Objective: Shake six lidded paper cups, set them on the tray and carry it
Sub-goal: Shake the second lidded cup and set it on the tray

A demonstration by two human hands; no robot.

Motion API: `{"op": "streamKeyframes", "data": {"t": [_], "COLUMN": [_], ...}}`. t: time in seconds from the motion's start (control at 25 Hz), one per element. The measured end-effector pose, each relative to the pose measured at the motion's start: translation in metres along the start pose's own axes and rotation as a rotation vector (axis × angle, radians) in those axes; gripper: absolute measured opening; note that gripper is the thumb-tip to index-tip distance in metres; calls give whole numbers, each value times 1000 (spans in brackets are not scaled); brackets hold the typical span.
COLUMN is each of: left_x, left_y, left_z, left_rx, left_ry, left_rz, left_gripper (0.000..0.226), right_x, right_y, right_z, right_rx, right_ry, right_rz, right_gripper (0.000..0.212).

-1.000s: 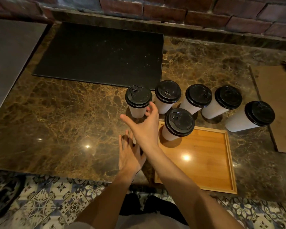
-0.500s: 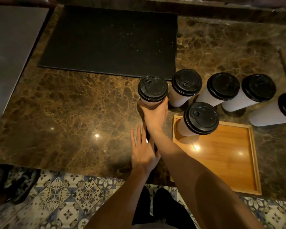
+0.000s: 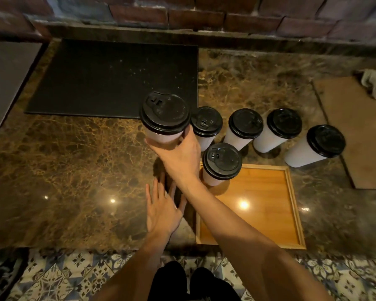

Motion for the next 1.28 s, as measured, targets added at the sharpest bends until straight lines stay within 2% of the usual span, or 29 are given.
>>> {"op": "streamKeyframes", "data": {"t": [0.2, 0.44, 0.56, 0.72, 0.88, 0.96, 1.08, 1.2, 1.28], "left_x": [3, -2, -3, -6, -4, 13, 66, 135, 172], "left_y": [5, 5, 4, 2, 0, 3, 26, 65, 91], "left_z": [-3, -6, -7, -5, 1, 3, -8, -37, -60], "left_rx": [4, 14, 3, 21, 40, 60, 107, -79, -283], "left_ry": [89, 115, 112, 91, -8, -117, -257, -383, -451], "left_rz": [-117, -108, -93, -118, -192, -308, -734, -1129, -1197], "left_gripper": [63, 69, 70, 60, 58, 60, 67, 82, 89], "right_x": [76, 183, 226, 260, 272, 275, 279, 281, 279], "right_y": [-59, -70, -49, -11, 12, 12, 3, -10, -22], "right_z": [-8, -40, -71, -112, -139, -143, -146, -146, -145], "right_rx": [230, 284, 239, 64, -57, -67, -64, -49, -34], "right_ry": [30, 48, 76, 94, 100, 102, 98, 64, 26], "right_rz": [42, 13, -14, -38, -30, -46, -63, -77, -92], "right_gripper": [80, 66, 67, 71, 72, 71, 73, 78, 78]}}
Point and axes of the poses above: each hand's wrist, its own z-axis towards the middle knuckle, its own x-axis out of the back of the hand, y = z × x, the point moved 1 cm from there along z, towards the middle knuckle
